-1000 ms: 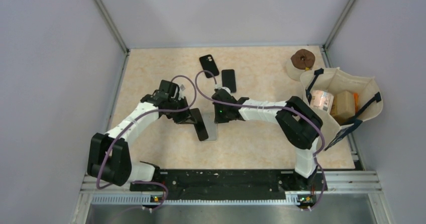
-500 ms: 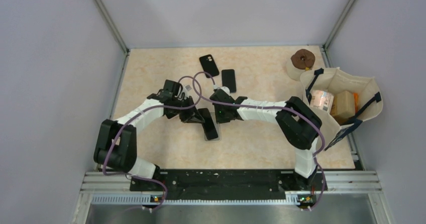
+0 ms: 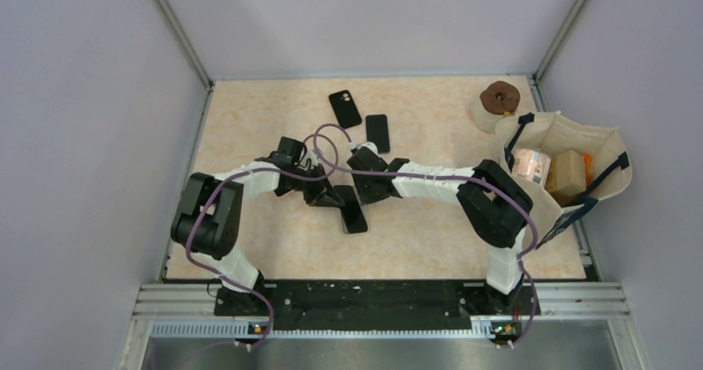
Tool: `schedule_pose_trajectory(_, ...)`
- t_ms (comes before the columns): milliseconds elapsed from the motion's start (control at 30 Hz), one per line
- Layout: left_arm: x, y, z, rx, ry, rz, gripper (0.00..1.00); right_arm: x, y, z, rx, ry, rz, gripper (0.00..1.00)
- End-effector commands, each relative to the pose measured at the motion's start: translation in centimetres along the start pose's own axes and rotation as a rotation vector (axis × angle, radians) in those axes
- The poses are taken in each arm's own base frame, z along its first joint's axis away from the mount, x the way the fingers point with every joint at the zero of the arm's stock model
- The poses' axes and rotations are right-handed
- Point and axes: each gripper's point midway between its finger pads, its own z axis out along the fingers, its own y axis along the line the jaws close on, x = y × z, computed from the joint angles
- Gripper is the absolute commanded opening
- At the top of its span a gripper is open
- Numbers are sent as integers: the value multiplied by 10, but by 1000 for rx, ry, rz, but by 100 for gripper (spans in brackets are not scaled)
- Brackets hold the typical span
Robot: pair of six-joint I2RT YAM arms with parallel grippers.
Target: Put the phone into the phone case
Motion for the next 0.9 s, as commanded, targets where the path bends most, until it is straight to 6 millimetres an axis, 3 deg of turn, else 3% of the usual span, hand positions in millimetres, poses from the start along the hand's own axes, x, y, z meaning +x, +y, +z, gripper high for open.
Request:
schedule_pose_trajectory(0,-5,-7,8,53,20,24,0,-23,-4,-20,12,-59,-45,44)
schedule_pose_trajectory(100,-5,-7,10,60,30,18,0,-33,-4,-31,-43,-81,1,52)
schedule_pose_trajectory(433,-4,-2,15,37,105,9,0,-39,-21,-45,-163,-100,184,56)
schedule_pose_trajectory(867,-17,18,29,-58,127,0,0,-9,-28,-7,-120,-3,239,39)
